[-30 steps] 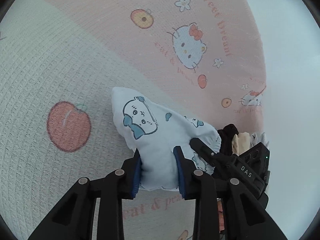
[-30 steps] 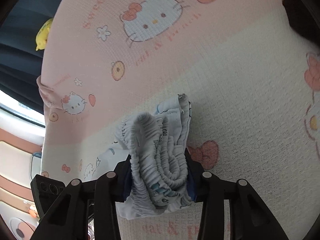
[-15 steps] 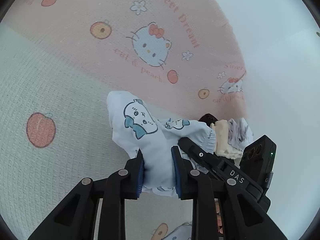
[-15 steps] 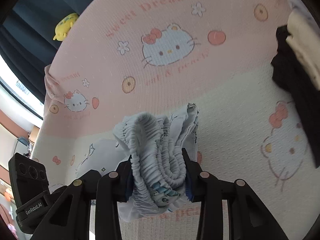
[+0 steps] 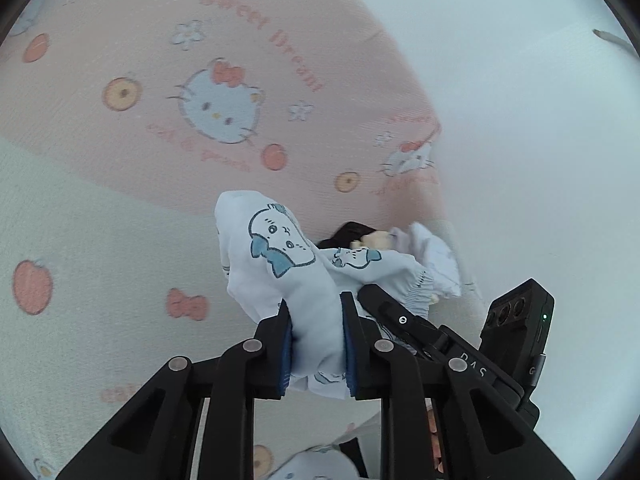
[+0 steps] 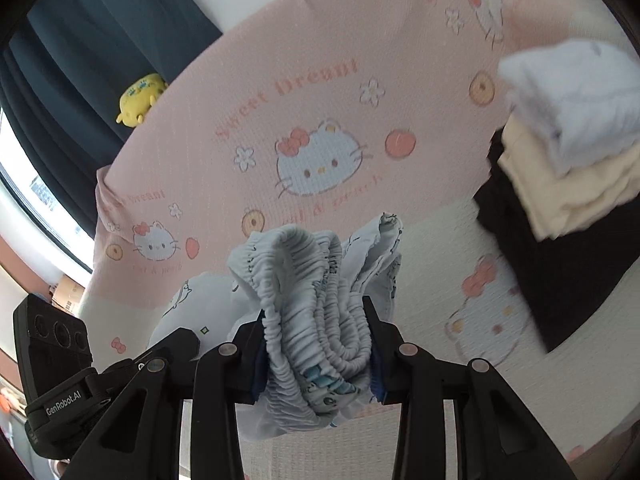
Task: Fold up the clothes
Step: 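Lift the folded pajama with both grippers and carry it onto the clothes stack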
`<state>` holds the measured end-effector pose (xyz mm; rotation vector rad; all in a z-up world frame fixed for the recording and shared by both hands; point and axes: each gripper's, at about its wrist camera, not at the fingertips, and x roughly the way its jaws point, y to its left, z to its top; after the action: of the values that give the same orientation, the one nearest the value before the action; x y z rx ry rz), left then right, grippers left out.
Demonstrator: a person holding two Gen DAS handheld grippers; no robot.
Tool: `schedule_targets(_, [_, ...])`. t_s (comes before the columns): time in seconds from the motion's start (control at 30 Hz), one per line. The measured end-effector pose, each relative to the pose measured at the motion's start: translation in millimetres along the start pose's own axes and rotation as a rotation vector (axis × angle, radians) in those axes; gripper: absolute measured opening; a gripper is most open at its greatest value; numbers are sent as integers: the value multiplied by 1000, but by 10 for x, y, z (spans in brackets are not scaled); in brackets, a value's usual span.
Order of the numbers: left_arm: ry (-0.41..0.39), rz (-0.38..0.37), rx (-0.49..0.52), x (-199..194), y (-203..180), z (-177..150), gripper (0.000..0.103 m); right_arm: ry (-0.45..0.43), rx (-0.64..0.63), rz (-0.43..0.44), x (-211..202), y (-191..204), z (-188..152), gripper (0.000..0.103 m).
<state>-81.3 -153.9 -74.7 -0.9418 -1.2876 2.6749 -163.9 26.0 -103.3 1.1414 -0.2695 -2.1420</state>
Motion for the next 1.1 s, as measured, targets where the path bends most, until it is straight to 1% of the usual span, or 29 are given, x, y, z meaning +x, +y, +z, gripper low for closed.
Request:
schedule_targets(0.13, [14,-54,30,208,-395,117,18,-47,-26,-40,-364,-161,359,37])
schedule_targets(0.3, [30,-135,86,587,-895,249,18,-116,-37,-88,-758,-425,778,37])
schedule_targets(0.37, [40,-173,103,776,-1091,304,18,-147,-41,-120,-928,-555,962,37])
schedule_targets(0.5, [51,-237,125,1090,-1408,377,18,-175,-31,-154,-1135,-799,1252,37])
schedule_targets(0.63, [63,-281,144,1386,-1661,451,18,-203,-24,-181,-1311,-1059,1539,37])
schedule_targets(0.73, [79,-312,139,1592,-1860,473,18,-220,-18,-188,-1381,-1267,1724,37])
schedule_targets(0.87, [111,-380,58,1764,-2012,562,18,-241,17,-175,-1470,-1449,1891,37])
schedule_targets(0.93, [112,-419,40,1800,-2133,614,18,-263,34,-162,-1552,-1495,1966,37])
schedule_targets(1.1, [95,-500,110,1807,-2550,773,18,-354,36,-156,-1904,-1479,2153,37])
